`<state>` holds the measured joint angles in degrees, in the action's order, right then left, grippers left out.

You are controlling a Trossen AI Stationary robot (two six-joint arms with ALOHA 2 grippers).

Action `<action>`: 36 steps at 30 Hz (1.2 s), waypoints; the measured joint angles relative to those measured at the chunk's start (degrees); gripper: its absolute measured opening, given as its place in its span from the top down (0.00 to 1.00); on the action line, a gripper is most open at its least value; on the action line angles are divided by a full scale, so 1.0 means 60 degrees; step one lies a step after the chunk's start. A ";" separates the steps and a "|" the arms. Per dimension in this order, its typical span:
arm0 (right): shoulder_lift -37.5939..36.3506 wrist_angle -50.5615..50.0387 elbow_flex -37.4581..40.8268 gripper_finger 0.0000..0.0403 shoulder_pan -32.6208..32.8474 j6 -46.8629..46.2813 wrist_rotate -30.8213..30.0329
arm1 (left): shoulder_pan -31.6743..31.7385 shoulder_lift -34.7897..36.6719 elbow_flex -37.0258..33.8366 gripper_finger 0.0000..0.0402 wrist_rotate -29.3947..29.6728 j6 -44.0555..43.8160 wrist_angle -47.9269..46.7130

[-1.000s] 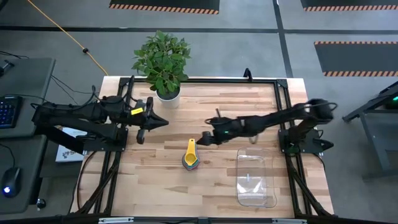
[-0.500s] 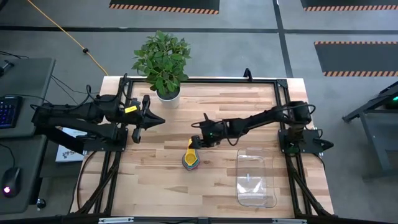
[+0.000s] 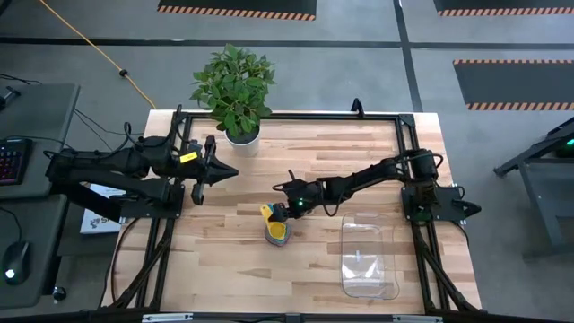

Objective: Nest measuring cups in basket
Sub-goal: Put the stacked measuring cups into the transparent bin

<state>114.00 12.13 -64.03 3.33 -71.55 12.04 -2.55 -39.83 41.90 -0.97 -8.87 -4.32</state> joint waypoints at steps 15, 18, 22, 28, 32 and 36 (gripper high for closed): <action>0.0007 0.0930 0.0007 0.15 -0.0584 0.1041 0.1871 | 0.0004 0.0000 -0.0001 1.00 0.0527 -0.0003 0.0015; 0.0092 0.0944 0.0007 0.15 -0.0792 0.1442 0.2150 | 0.0002 0.0000 -0.0001 1.00 0.0527 -0.0003 0.0015; 0.0473 0.1111 0.0006 0.16 -0.0907 0.1469 0.2994 | 0.0004 0.0000 -0.0001 1.00 0.0523 -0.0006 0.0015; 0.0816 0.2148 0.0000 0.18 -0.0878 0.1428 0.3336 | 0.0004 0.0000 -0.0001 1.00 0.0524 -0.0010 0.0022; 0.0901 0.2137 -0.0015 0.18 -0.0892 0.1446 0.3288 | 0.0000 0.0000 -0.0001 1.00 0.0523 -0.0177 0.0019; 0.0899 0.2237 -0.0015 0.18 -0.0852 0.1652 0.2978 | 0.0003 0.0000 -0.0001 1.00 0.0527 -0.0240 0.0018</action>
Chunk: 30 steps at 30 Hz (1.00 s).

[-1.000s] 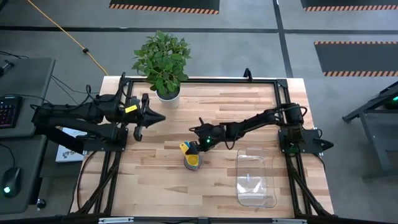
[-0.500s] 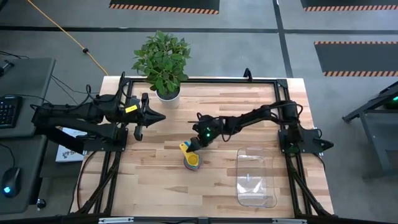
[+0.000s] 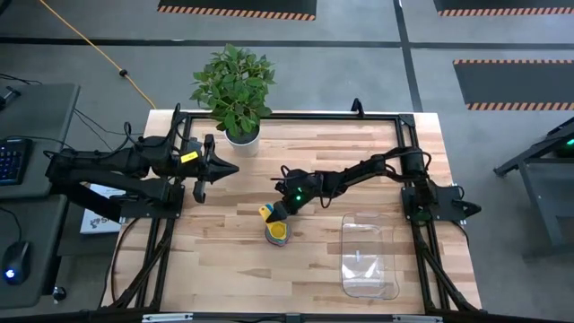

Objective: Nest measuring cups in basket
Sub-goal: Put the stacked measuring cups into the transparent bin

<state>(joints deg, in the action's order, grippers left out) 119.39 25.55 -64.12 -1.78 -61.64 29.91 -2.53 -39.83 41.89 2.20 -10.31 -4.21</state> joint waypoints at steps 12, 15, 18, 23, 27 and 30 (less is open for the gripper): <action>0.0308 0.0652 -0.0004 0.18 0.0228 -0.0726 -0.0346 | -0.0003 -0.0004 -0.0004 1.00 0.0175 -0.0006 -0.0027; 0.0328 0.0672 -0.0004 0.18 0.0434 -0.0800 -0.0920 | 0.0000 -0.0002 -0.0004 1.00 0.0178 -0.0009 -0.0029; 0.0328 0.0858 -0.0004 0.18 0.0495 -0.0940 -0.1140 | -0.0001 -0.0001 -0.0004 1.00 0.0178 -0.0008 -0.0029; 0.0325 0.0870 -0.0004 0.18 0.0636 -0.1310 -0.1713 | -0.0001 -0.0004 -0.0004 1.00 0.0179 -0.0006 -0.0033; 0.0325 0.0861 -0.0004 0.18 0.0873 -0.1584 -0.2178 | 0.0000 -0.0004 -0.0004 1.00 0.0178 -0.0006 -0.0036; 0.0321 0.0750 -0.0004 0.18 0.0904 -0.1586 -0.2169 | 0.0000 -0.0004 -0.0004 1.00 0.0178 -0.0006 -0.0040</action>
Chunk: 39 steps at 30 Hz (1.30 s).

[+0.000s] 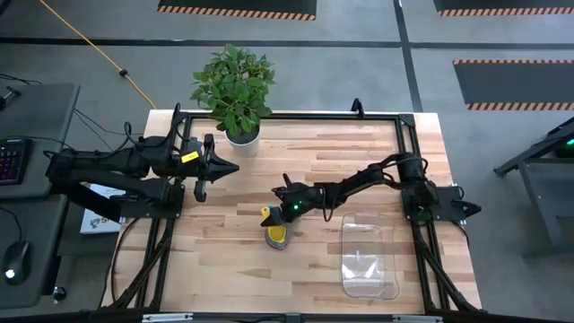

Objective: Nest measuring cups in basket
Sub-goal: Put the stacked measuring cups into the transparent bin

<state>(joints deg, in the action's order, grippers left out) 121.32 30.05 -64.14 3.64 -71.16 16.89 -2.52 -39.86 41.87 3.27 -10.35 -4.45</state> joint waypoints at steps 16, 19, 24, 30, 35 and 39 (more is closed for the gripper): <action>-0.0004 0.0258 0.0000 0.18 0.0401 -0.0827 -0.0160 | -0.0004 0.0000 0.0000 1.00 0.0000 -0.0007 -0.0102; -0.0004 0.0258 0.0000 0.18 0.0581 -0.1113 -0.0785 | -0.0004 0.0001 0.0000 1.00 0.0000 -0.0014 -0.0102; -0.0004 0.0257 0.0000 0.18 0.0699 -0.1539 -0.1385 | -0.0004 0.0000 0.0000 1.00 0.0000 -0.0015 -0.0092; 0.0601 0.0269 -0.0709 0.18 0.0792 -0.1710 -0.1170 | -0.0004 0.0000 0.0000 1.00 0.0000 -0.0013 -0.0067; 0.1268 0.0156 -0.1760 0.18 0.0771 -0.1371 -0.0514 | -0.0006 0.0000 0.0000 1.00 -0.0004 -0.0092 -0.0149; 0.1341 -0.0193 -0.2004 0.18 0.0720 -0.1090 -0.0116 | -0.0007 0.0004 0.0000 1.00 -0.0004 -0.0091 -0.0157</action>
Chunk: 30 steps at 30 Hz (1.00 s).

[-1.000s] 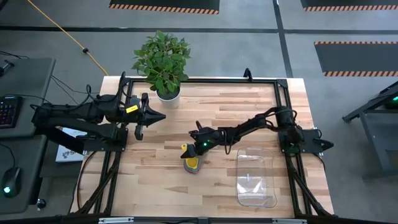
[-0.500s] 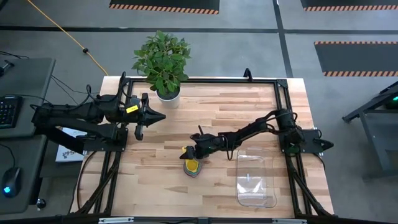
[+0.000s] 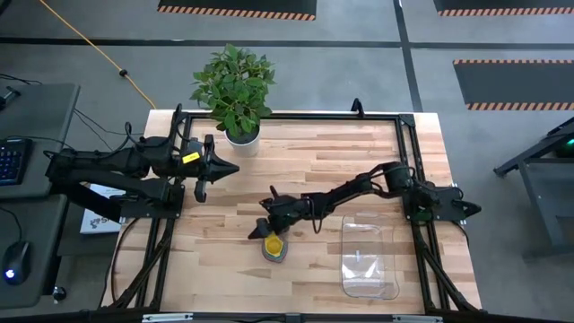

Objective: Nest measuring cups in basket
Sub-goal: Put the stacked measuring cups into the transparent bin

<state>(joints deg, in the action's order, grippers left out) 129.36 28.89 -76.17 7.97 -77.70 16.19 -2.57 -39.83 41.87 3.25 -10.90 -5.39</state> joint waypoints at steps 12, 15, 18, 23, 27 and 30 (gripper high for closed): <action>0.0000 -0.0128 0.0008 0.18 0.0015 0.0266 0.0947 | 0.0004 -0.0004 0.0000 1.00 -0.0001 0.0054 -0.0218; 0.0000 -0.0132 0.0012 0.18 0.0022 0.0271 0.0993 | 0.0004 -0.0004 0.0000 1.00 -0.0004 0.0084 -0.0218; 0.0000 -0.0138 0.0012 0.19 0.0022 0.0271 0.1044 | 0.0004 -0.0002 0.0000 1.00 -0.0004 0.0084 -0.0218; 0.0000 -0.0245 0.0012 0.32 0.0018 0.0285 0.1208 | 0.0004 -0.0002 0.0000 1.00 -0.0004 0.0087 -0.0218; 0.0000 -0.0263 0.0012 0.57 0.0018 0.0481 0.1532 | 0.0004 -0.0004 0.0000 1.00 -0.0004 0.0084 -0.0218; 0.0009 -0.0179 0.0018 0.81 -0.0030 0.0402 0.2237 | 0.0004 -0.0002 0.0000 1.00 -0.0004 0.0087 -0.0218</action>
<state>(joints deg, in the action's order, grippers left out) 129.42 27.81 -76.06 7.79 -75.28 29.61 -2.55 -39.85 41.87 3.22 -10.38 -6.70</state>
